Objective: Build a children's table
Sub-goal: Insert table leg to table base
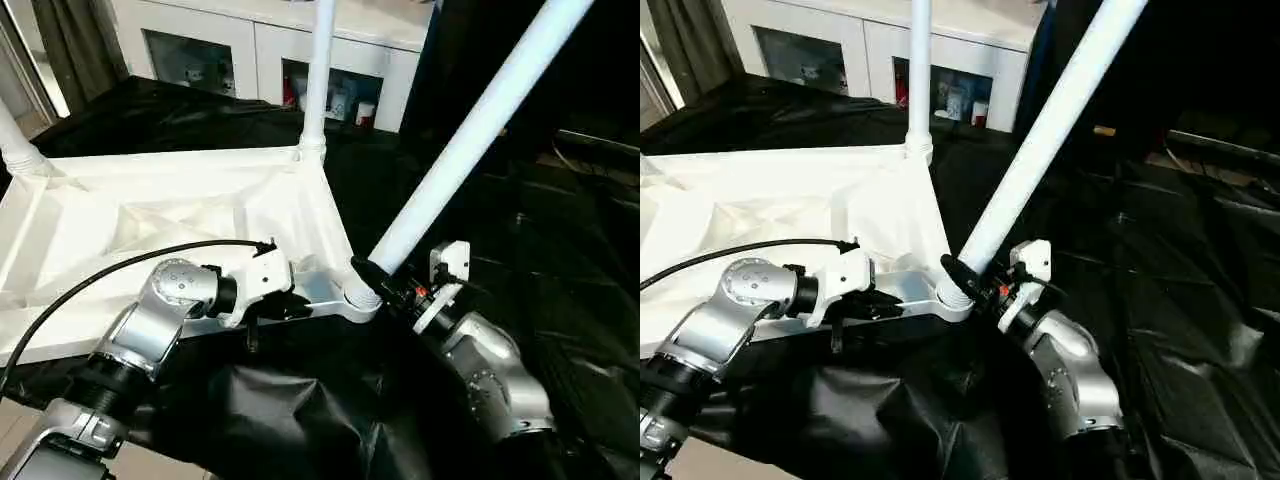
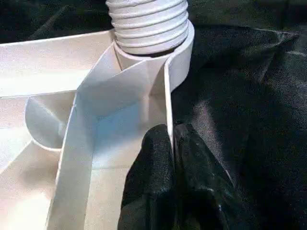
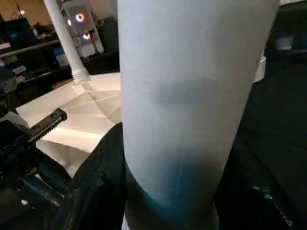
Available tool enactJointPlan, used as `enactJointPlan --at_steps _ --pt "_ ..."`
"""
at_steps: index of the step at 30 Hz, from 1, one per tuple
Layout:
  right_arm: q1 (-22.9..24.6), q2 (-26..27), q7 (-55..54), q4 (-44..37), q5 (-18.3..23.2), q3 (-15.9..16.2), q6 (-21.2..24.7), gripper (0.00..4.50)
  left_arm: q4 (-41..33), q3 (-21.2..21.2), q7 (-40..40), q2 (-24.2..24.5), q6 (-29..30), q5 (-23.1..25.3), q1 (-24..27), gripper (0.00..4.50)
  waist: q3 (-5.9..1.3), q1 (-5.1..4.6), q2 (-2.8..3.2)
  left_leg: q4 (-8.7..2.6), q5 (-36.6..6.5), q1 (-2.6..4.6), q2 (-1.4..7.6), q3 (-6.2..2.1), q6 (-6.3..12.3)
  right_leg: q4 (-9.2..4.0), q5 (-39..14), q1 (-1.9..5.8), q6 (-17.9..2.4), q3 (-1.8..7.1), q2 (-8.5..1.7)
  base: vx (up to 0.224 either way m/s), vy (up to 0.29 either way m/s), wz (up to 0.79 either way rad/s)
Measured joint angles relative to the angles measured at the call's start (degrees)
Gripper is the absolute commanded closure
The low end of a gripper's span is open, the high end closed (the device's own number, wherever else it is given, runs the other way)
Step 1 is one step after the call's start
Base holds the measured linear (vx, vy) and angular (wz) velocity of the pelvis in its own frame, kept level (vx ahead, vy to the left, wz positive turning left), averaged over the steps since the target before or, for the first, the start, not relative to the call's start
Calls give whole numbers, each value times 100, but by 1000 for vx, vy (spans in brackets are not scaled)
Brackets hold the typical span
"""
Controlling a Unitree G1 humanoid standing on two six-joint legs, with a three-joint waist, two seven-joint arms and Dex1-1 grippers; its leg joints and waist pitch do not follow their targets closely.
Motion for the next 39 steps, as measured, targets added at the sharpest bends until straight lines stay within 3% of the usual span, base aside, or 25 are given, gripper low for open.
enactJointPlan --at_steps 5,12,17,27,39 --pt "-22 43 32 324 -105 59 -604 260 96 -51 1 0 -25 0 -75 450 4 4 7 -4 0 1 0 -1 0 -6 0 3 0 -2 -2 0 0 0" --pt "-164 -187 169 456 -437 327 -997 260 199 -54 -25 1 -68 -7 -121 450 2 -4 17 -15 0 8 0 -1 0 -12 1 9 -1 -4 -2 0 0 0" --pt "-381 -534 538 421 -722 546 -809 260 211 -83 -44 16 -106 -13 -131 450 -5 2 4 -21 0 8 0 -6 0 -19 0 15 0 -12 -2 0 0 0" --pt "-573 -808 1269 380 -593 640 -324 260 208 -92 -263 113 -162 -108 -132 450 -18 18 -16 -48 0 9 2 -6 0 -32 1 16 -2 -22 -2 0 0 0" --pt "-760 -1096 2419 515 -488 753 -309 260 159 -99 -805 284 -173 -343 -115 450 -30 31 -34 -54 -5 1 8 -3 12 -86 12 36 -36 -45 -6 0 0 0"
